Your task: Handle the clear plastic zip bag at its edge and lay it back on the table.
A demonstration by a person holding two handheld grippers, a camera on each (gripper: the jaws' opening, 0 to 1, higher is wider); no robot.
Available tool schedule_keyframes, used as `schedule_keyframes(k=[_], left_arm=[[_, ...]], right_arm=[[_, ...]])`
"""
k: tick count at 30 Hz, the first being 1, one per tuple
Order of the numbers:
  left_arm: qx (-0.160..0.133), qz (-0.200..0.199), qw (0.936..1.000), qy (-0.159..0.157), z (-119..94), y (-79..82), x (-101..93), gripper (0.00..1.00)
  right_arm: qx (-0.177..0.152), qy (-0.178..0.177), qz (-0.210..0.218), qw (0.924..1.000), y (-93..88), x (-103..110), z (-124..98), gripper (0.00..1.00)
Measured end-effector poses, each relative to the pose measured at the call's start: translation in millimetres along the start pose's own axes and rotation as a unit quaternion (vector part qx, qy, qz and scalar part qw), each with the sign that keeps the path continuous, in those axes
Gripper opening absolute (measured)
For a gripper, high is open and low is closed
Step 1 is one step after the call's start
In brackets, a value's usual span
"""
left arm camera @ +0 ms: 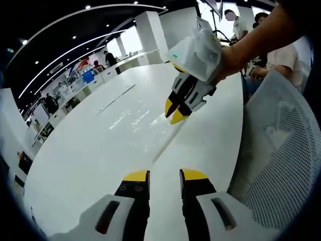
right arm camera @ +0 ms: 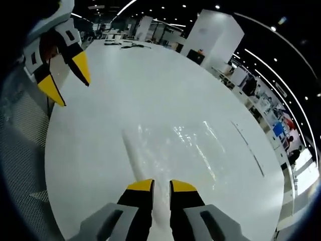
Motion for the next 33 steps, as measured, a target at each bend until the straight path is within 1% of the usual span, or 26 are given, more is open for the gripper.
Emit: schedule_keyframes(k=[9, 12, 15, 16, 21, 23, 24, 26, 28, 30, 33], left_arm=[[0.000, -0.002, 1.0000, -0.002, 1.3, -1.9, 0.6, 0.22], [0.000, -0.004, 1.0000, -0.002, 1.5, -1.8, 0.3, 0.23], [0.000, -0.014, 0.9999, -0.003, 2.0, -3.0, -0.3, 0.25], [0.000, -0.016, 0.9999, -0.004, 2.2, -3.5, -0.1, 0.25], [0.002, -0.022, 0.9997, -0.008, 2.8, -4.6, -2.8, 0.29], [0.002, -0.022, 0.9998, -0.004, 2.8, -5.1, -1.9, 0.34], [-0.002, -0.026, 0.9997, 0.002, 2.8, -4.3, -0.7, 0.37], [0.002, -0.037, 0.9993, 0.007, 2.7, -5.1, -0.1, 0.44], [0.001, -0.039, 0.9992, 0.010, 2.7, -5.0, 1.0, 0.47], [0.001, -0.049, 0.9987, 0.015, 2.2, -5.4, 1.9, 0.51], [-0.001, -0.055, 0.9983, 0.016, 1.4, -4.8, 1.8, 0.55]], right_arm=[[-0.015, 0.007, 0.015, 0.9998, 3.2, 3.5, -1.7, 0.22], [-0.024, 0.009, 0.018, 0.9995, 3.7, 4.3, -6.7, 0.27], [-0.032, 0.011, 0.027, 0.9991, 4.8, 4.4, -12.7, 0.33], [-0.034, 0.010, 0.035, 0.9987, 4.7, 4.6, -15.0, 0.34], [-0.045, 0.004, 0.038, 0.9983, 1.9, 3.5, -17.2, 0.38], [-0.052, 0.000, 0.042, 0.9977, 1.1, 1.9, -19.8, 0.39], [-0.055, -0.002, 0.046, 0.9974, 1.1, 1.4, -21.2, 0.39], [-0.060, -0.004, 0.057, 0.9966, 1.5, 0.5, -25.2, 0.41], [-0.063, -0.009, 0.063, 0.9960, -1.5, -0.6, -24.6, 0.43], [-0.073, -0.013, 0.077, 0.9942, -2.2, -2.2, -28.3, 0.44], [-0.078, -0.020, 0.082, 0.9934, -4.2, -4.4, -33.2, 0.47]])
Point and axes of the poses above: the point that each gripper's makers call its tool centre point, and the gripper's own axes: z roughly forward along the fingers, x roughly to its left, y roughly out of its top, the point moved 4 cm from there along -z, roughly backward along the fingers, and after that the axes turned 5 degrees about -z, right-handed, at the moved point
